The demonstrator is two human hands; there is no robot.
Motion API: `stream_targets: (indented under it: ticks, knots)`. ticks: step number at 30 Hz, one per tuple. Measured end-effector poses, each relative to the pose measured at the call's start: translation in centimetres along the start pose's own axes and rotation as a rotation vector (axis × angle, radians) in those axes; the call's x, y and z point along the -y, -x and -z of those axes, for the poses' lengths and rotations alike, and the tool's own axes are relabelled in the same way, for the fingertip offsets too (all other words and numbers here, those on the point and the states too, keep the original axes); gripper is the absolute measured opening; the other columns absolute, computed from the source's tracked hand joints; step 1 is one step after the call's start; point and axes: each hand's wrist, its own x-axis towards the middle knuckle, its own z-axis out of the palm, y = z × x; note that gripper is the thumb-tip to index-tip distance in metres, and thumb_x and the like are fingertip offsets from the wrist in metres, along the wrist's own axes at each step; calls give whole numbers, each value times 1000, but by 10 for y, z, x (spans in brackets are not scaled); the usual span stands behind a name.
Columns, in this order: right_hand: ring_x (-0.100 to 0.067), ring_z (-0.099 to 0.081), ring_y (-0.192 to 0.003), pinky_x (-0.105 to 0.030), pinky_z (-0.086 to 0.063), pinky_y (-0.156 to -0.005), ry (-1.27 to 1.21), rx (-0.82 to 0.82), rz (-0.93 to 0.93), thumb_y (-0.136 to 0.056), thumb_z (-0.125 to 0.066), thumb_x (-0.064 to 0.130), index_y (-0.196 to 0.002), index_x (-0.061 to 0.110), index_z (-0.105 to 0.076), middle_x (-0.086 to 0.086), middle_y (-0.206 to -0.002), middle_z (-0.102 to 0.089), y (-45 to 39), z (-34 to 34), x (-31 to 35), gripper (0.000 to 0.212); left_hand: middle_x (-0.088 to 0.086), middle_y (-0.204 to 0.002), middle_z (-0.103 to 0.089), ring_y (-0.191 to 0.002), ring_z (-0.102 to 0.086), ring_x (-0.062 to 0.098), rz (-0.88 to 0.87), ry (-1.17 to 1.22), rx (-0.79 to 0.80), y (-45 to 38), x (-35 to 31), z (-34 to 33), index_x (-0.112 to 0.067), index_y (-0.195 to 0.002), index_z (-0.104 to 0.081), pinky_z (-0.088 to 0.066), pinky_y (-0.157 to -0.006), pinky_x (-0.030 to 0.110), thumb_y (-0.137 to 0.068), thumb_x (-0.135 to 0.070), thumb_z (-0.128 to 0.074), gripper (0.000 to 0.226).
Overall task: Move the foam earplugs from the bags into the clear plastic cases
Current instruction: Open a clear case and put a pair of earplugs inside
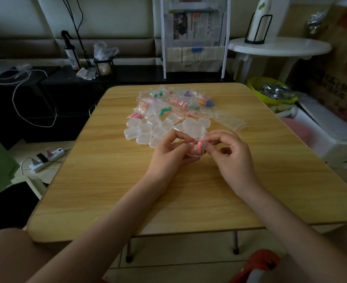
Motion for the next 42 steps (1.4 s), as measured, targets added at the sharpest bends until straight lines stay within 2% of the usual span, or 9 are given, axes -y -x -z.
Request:
stream_targets:
  ticks: [7, 12, 15, 19, 22, 26, 32, 37, 42]
  knots:
    - [5, -55, -88, -11, -42, -61, 39, 16, -17, -81, -73, 16, -83, 22, -72, 13, -98, -57, -1, -1, -2, 7, 13, -76, -68, -76, -66, 22, 0, -5, 44, 1, 1, 0, -7, -94, -47, -58, -77, 32, -91, 6, -51, 14]
    - [-7, -57, -88, -16, -44, -61, 52, 19, -9, -81, -74, 14, -88, 26, -67, 7, -101, -59, -1, 0, -5, 16, 11, -73, -69, -73, -66, 19, 19, 49, 32, 0, 2, -1, -9, -93, -39, -59, -73, 30, -91, 8, -50, 20]
    - [-8, -59, -91, -26, -48, -66, 8, 29, -35, -84, -70, 14, -99, 34, -55, 14, -106, -58, 0, -1, -3, 29, 16, -80, -67, -76, -65, 21, 29, 46, 28, 0, 2, -2, -9, -95, -39, -59, -74, 31, -91, 7, -51, 20]
    - [-4, -53, -118, -22, -49, -88, -221, 119, -87, -98, -50, 13, -127, 36, -45, 8, -130, -55, 3, -1, 2, 38, 17, -83, -68, -79, -67, 24, 46, 56, 16, -1, 3, -1, -10, -95, -42, -59, -75, 31, -90, 5, -54, 20]
    - [-7, -57, -116, -18, -49, -87, -328, 148, -120, -101, -41, 16, -135, 28, -45, 6, -128, -59, 4, -1, 6, 36, 19, -86, -68, -88, -67, 30, 66, 60, -1, -1, 3, 0, -9, -100, -44, -59, -77, 32, -90, 2, -55, 19]
    - [9, -57, -103, -9, -43, -80, -281, 141, -88, -100, -41, 8, -125, 14, -58, 17, -111, -63, 0, 1, 7, 30, 23, -98, -67, -101, -65, 36, 132, 139, -6, -2, 2, -1, -7, -109, -44, -58, -80, 34, -93, -2, -54, 20]
    - [-5, -64, -100, -18, -47, -84, -226, 151, -70, -93, -56, 17, -94, 17, -70, 7, -99, -72, -4, 3, -3, 14, 30, -106, -63, -86, -68, 32, 244, 368, 31, -5, -5, 1, -1, -126, -45, -59, -74, 34, -99, -6, -36, 29]
    - [-6, -62, -102, -26, -49, -83, -79, 229, -5, -81, -75, 17, -100, 20, -65, 15, -103, -67, -2, 1, -6, 22, 30, -115, -61, -92, -67, 30, 261, 373, 49, -3, -7, 3, -3, -129, -45, -57, -71, 28, -98, -8, -36, 32]
    - [-7, -63, -88, -27, -52, -77, 52, 92, 110, -87, -67, 30, -105, 19, -67, 15, -95, -68, -2, 1, -6, 21, 21, -115, -64, -86, -68, 24, 258, 294, 114, -1, -5, -2, -5, -124, -47, -57, -78, 30, -96, -5, -43, 29]
